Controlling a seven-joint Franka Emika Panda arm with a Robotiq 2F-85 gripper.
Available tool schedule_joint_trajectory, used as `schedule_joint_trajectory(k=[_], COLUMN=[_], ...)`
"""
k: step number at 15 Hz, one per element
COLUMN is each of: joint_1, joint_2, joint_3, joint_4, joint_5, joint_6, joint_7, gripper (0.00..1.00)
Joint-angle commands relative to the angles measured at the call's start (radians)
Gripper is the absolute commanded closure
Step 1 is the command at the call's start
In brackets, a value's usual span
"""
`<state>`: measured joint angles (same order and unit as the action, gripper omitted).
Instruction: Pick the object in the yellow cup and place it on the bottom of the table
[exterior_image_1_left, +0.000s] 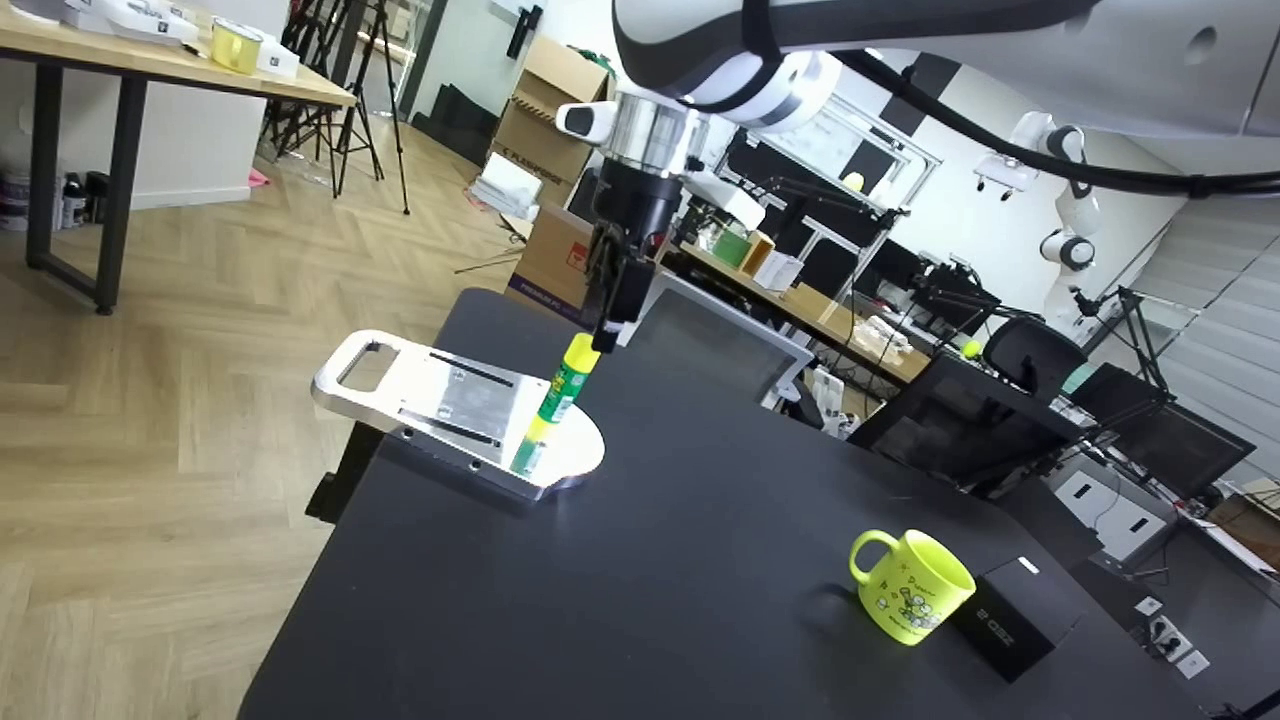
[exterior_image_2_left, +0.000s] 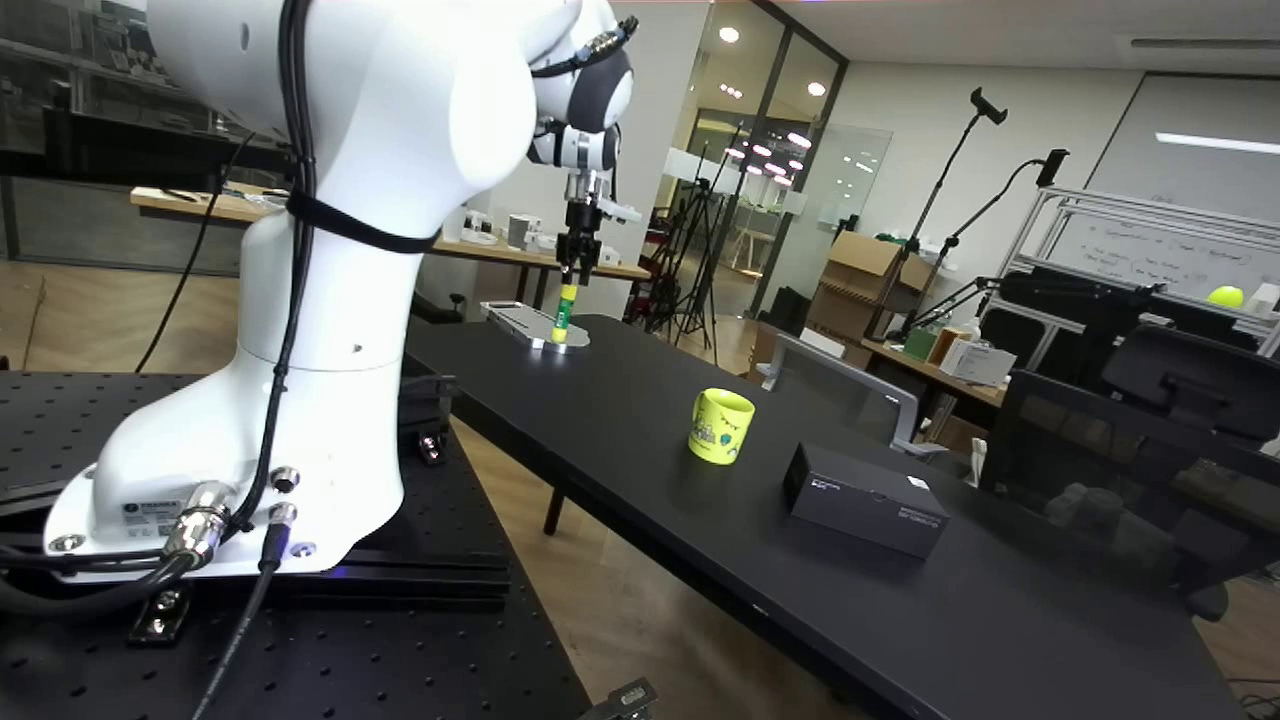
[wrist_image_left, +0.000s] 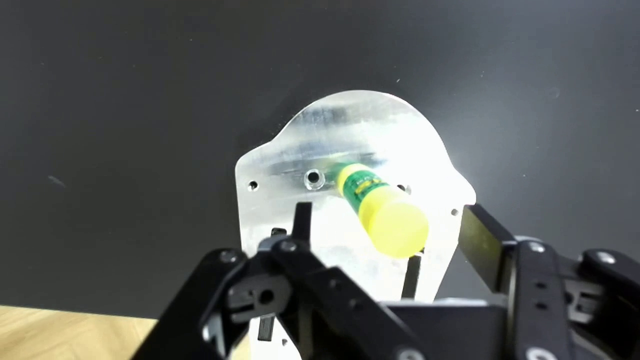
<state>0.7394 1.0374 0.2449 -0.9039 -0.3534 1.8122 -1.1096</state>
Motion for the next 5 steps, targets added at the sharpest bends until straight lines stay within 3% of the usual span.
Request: schedule_joint_trajectory(k=[1,3,5], joint_1=[0.004,-0.007,0.000], joint_2=[-0.057,-0.082,-0.046], joint_3=[-0.008,0.007,0.001], joint_4=[-0.021,-0.048,-0.006], joint_5=[-0.023,-0.017,-0.008], joint_6=[0.017,0.023,0.019], joint_7=[0.004,-0.033,-0.019], gripper=[0.00,0.00,0.00])
